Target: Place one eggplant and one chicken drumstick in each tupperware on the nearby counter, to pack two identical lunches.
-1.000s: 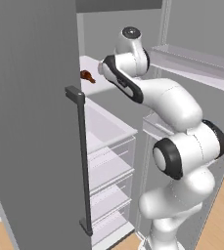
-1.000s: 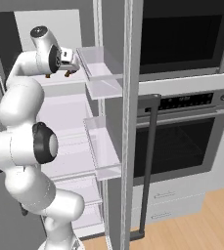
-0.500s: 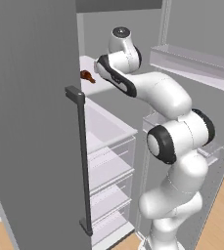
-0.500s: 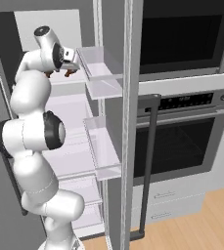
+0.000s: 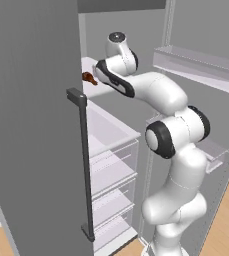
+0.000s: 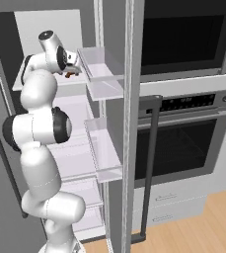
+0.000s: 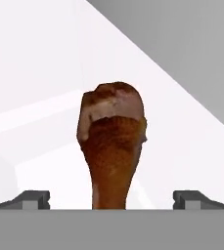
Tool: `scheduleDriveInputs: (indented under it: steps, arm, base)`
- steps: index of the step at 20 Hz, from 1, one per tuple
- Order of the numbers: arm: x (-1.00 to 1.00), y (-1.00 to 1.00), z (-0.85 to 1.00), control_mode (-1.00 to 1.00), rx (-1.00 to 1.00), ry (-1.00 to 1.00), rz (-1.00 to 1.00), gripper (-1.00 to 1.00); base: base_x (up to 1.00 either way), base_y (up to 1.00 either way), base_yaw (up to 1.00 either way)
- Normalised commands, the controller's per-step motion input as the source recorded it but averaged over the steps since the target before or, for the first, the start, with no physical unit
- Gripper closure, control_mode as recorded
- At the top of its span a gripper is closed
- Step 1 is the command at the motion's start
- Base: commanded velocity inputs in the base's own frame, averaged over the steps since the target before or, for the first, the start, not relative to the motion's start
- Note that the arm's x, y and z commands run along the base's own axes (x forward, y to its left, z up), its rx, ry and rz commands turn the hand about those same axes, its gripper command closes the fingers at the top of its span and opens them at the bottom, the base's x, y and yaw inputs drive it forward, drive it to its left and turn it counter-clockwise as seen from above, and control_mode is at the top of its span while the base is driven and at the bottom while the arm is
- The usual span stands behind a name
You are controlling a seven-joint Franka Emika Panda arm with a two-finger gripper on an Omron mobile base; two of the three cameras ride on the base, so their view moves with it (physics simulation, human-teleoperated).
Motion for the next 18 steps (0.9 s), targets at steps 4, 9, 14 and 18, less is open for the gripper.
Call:
scheduleDriveInputs:
  steps: [4,9,14,18]
  arm:
    - [0.37,0.00,-0.13,-1.00,0.00,0.02,0.00,-1.00]
    - [0.26,0.00,-0.18,-1.00,0.00,0.03,0.00,1.00]
    - [0.22,-0.02,-0.25,-1.00,0.00,0.00,0.00,1.00]
    - [0.03,-0.03,-0.03,-1.00,0.00,0.00,0.00,1.00]
  base:
    - [0.00,0.00,0.00]
    - [0.00,0.00,0.00]
    - [0.00,0.00,0.00]
    - [0.00,0.00,0.00]
